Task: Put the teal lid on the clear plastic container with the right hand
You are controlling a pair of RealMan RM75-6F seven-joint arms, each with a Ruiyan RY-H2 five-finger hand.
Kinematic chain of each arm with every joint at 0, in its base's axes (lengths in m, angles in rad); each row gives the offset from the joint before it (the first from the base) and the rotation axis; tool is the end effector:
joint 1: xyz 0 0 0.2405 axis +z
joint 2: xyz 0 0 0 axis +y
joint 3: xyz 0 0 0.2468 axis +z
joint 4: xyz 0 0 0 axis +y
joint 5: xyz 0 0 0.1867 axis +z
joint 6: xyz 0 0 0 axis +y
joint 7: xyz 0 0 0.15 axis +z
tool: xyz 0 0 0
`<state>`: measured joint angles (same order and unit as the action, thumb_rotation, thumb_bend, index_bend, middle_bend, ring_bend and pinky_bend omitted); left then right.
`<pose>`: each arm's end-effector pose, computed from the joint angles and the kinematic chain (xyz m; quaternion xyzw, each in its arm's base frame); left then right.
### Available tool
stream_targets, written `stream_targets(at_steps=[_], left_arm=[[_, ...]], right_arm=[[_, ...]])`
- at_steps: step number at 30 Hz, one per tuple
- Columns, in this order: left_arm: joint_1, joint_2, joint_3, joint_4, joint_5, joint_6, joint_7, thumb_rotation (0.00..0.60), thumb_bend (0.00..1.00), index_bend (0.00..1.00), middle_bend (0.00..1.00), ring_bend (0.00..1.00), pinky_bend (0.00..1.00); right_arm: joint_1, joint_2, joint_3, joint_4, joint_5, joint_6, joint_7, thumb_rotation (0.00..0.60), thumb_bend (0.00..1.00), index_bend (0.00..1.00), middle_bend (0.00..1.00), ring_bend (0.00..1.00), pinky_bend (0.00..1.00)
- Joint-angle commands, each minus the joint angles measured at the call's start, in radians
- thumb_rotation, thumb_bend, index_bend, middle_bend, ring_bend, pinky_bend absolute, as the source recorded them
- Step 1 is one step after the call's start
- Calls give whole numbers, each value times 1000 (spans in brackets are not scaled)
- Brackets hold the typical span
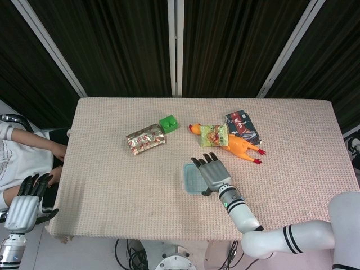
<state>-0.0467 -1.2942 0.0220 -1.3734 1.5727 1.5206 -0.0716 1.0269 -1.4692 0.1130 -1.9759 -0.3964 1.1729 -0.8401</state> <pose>-0.3196 0.1607 0.1318 -0.6133 -0.3965 -0.3820 0.5664 -0.0798 -0.2945 0.0015 0.7826 -0.4210 0.2230 0.4006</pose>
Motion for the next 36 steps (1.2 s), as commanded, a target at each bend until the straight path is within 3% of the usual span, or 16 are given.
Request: stream_targets(at_steps=[1,33,36], left_arm=[[0,0,0,-1,0,1,0,600,141,90,67,0,0],[9,-4,5,8,-1,4,-8,600,141,74,67,0,0],[10,-4,6,8,-1,4,-8,600,141,74,67,0,0]], right_arm=[[1,-2,-2,1,0,-3,2,600,212,0,251,0,0],[6,-48,-17,35,-2,1,0,600,212,0,233,0,0],[3,-44,-18,29,-9,5,2,600,117,0,168,0,0]])
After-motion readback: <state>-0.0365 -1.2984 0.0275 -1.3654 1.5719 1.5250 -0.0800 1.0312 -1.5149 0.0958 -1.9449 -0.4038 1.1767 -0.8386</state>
